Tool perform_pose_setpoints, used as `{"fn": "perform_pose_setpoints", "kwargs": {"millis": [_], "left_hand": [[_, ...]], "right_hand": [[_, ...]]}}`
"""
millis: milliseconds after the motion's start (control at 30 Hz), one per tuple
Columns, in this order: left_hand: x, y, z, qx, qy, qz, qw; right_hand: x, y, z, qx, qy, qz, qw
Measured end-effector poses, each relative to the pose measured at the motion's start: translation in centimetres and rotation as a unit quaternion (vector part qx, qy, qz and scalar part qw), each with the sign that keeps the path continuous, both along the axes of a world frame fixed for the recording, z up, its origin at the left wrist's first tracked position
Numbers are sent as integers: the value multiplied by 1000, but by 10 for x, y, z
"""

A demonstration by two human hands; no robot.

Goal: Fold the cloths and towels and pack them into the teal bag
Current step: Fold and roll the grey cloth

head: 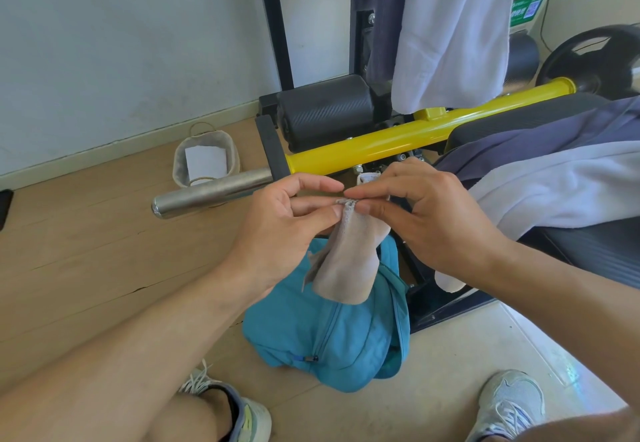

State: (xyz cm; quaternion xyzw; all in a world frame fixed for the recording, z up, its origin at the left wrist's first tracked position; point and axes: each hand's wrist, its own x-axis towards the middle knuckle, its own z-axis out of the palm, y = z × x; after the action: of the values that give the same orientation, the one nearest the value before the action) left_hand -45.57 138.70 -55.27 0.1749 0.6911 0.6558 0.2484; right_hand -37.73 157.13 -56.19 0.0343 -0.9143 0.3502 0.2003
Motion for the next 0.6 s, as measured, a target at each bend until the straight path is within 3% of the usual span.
{"fn": "perform_pose_setpoints", "kwargs": {"millis": [300,500,600], "left_hand": [[2,1,2,-14,46,-17,999],[-6,-5,5,-41,79,-72,993],[-7,-7,3,-57,101,-89,989]], "right_hand": [[2,1,3,9,-15,-5,1000],[3,20,10,186,-172,45,966],[6,21,10,192,-185,58,962]]}}
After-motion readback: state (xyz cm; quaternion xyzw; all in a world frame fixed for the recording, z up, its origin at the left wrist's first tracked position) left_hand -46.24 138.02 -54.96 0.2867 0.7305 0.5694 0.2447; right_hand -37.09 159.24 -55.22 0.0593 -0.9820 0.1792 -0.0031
